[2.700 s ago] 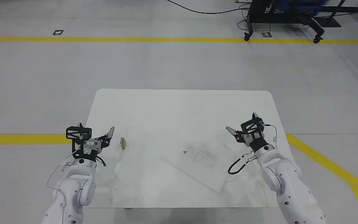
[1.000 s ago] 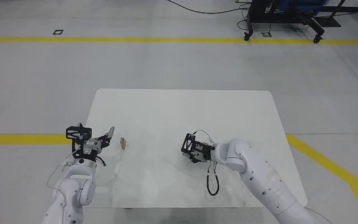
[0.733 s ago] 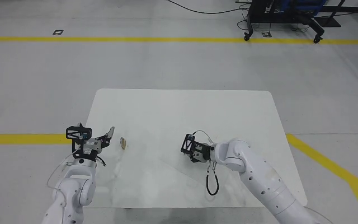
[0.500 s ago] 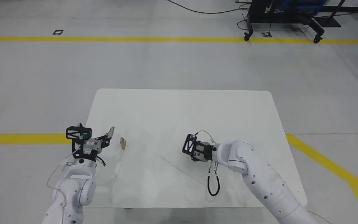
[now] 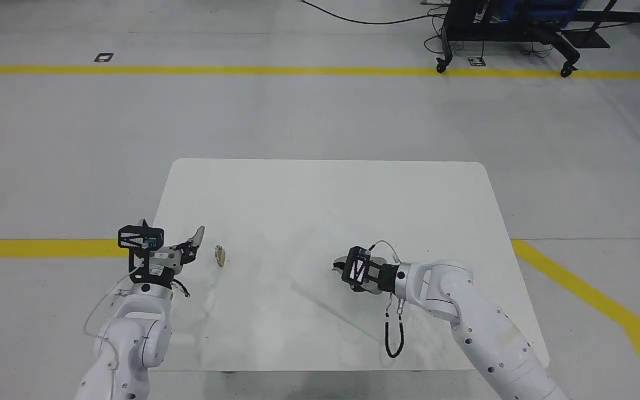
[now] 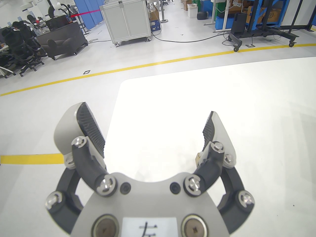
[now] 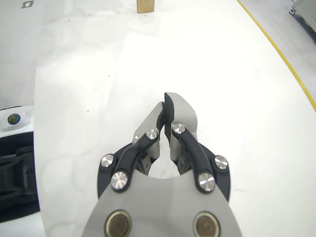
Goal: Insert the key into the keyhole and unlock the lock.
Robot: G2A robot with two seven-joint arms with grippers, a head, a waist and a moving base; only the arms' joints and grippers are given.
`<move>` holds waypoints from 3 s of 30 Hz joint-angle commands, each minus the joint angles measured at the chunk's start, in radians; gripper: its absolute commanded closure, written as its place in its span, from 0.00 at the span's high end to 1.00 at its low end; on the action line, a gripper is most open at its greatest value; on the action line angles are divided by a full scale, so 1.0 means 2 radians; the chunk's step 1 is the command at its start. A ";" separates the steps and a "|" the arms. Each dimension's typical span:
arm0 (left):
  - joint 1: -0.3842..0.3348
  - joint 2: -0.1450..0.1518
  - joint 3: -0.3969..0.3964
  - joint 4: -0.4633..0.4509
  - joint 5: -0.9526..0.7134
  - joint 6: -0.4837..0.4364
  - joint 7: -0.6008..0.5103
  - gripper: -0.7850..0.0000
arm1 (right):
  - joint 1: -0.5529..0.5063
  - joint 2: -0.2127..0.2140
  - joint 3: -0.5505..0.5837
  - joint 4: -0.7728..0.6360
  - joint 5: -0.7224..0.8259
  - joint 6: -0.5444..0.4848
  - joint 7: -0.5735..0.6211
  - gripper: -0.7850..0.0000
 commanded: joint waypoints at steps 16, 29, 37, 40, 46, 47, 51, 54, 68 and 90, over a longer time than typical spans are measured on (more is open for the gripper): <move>-0.037 0.004 0.064 -0.127 -0.032 -0.181 -0.122 1.00 | 0.000 0.000 0.000 0.000 0.000 0.000 0.000 0.00; -0.150 -0.002 0.226 -0.053 0.091 -0.262 -0.264 1.00 | 0.000 0.000 0.000 0.000 0.000 0.000 0.000 0.00; -0.165 -0.007 0.270 0.004 0.210 -0.187 -0.228 1.00 | 0.000 0.000 0.000 0.000 0.000 0.000 0.000 0.00; -0.170 -0.010 0.281 0.022 0.222 -0.175 -0.220 1.00 | 0.000 0.000 0.000 0.000 0.000 0.000 0.000 0.00; -0.171 -0.010 0.244 0.010 0.171 -0.144 -0.201 1.00 | 0.000 0.000 0.000 0.000 0.000 0.000 0.000 0.00; -0.167 -0.009 0.230 0.000 0.161 -0.139 -0.198 1.00 | 0.000 0.000 0.000 0.000 0.000 0.000 0.000 0.00; -0.134 -0.002 0.153 -0.064 0.098 -0.138 -0.179 1.00 | 0.000 0.000 0.000 0.000 0.000 0.000 0.000 0.00; -0.097 0.005 0.092 -0.107 0.039 -0.175 -0.175 1.00 | 0.000 0.000 0.000 0.000 0.000 0.000 0.000 0.00; -0.062 0.010 0.040 -0.125 -0.015 -0.206 -0.183 1.00 | 0.004 -0.001 0.028 0.039 0.210 -0.035 -0.049 0.00; -0.151 0.014 0.013 -0.036 -0.782 -0.107 -0.517 1.00 | 0.080 -0.019 -0.081 0.176 0.584 -0.138 0.016 0.00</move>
